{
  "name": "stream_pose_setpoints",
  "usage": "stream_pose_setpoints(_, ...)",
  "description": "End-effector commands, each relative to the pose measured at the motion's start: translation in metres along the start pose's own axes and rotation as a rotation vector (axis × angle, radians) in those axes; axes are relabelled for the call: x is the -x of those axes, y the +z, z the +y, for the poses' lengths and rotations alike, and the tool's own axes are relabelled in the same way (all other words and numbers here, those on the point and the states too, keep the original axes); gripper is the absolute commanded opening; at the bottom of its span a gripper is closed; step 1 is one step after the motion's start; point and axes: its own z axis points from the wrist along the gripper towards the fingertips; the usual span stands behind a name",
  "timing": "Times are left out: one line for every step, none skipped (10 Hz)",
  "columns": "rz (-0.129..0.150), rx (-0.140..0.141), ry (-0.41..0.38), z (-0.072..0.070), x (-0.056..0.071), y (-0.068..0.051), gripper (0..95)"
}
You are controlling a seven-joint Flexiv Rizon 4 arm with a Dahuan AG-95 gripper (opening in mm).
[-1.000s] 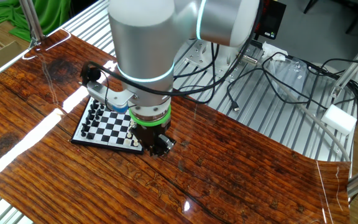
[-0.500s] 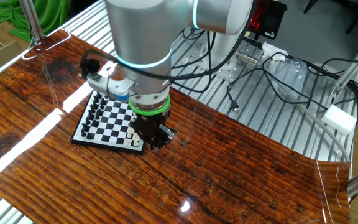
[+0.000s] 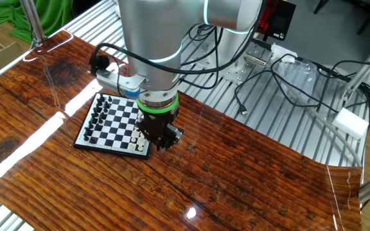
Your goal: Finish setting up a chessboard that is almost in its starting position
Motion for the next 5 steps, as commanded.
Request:
stream_pose_setpoints(0.000, 0.000, -0.002, -0.004, 0.006, 0.002, 0.0)
stream_pose_setpoints(0.001, 0.000, -0.008, -0.012, 0.013, 0.005, 0.0)
stream_pose_setpoints(0.005, 0.003, -0.015, -0.021, 0.020, 0.007, 0.0)
stream_pose_setpoints(0.007, 0.006, -0.026, -0.030, 0.027, 0.009, 0.0)
stream_pose_setpoints(0.016, 0.010, -0.042, -0.045, 0.037, 0.010, 0.0)
